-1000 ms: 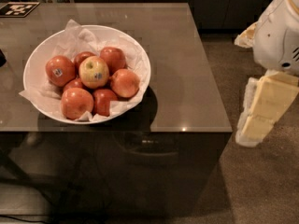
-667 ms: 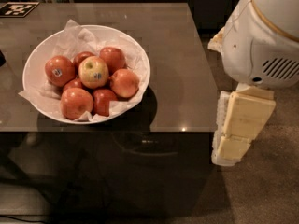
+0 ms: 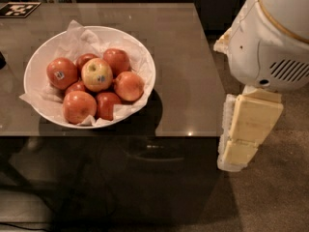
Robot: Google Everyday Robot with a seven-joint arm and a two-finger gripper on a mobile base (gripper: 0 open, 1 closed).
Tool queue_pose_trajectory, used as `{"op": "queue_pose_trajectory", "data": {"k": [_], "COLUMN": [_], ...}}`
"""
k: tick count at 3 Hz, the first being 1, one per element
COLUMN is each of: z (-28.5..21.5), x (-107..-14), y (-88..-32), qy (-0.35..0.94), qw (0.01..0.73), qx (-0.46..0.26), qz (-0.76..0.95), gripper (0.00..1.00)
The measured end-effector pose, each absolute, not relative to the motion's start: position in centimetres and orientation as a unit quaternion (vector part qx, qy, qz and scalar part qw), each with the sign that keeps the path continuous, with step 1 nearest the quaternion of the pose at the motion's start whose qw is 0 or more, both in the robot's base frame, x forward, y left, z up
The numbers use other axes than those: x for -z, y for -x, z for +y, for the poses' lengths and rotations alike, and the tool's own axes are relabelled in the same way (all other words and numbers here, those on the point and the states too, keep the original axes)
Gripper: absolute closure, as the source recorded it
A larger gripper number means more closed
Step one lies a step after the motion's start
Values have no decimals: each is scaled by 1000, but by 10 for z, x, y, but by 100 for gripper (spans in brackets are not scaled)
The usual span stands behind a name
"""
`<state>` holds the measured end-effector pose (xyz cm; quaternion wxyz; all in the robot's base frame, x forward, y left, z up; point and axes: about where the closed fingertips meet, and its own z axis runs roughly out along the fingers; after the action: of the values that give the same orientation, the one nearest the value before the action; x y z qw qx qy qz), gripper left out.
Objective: Pick apple from white bowl
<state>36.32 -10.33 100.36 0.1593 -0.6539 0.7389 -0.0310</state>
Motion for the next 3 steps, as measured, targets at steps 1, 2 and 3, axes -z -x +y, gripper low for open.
{"op": "queue_pose_trajectory", "data": {"k": [1, 2, 3], "z": [-76, -37, -28], "x": [-1031, -1062, -1079], "y": [-389, -429, -426], "qy": [656, 658, 661], "qw": [194, 229, 251], "qx": [23, 12, 16], "qz": [729, 717, 707], "gripper": [0, 0, 0]}}
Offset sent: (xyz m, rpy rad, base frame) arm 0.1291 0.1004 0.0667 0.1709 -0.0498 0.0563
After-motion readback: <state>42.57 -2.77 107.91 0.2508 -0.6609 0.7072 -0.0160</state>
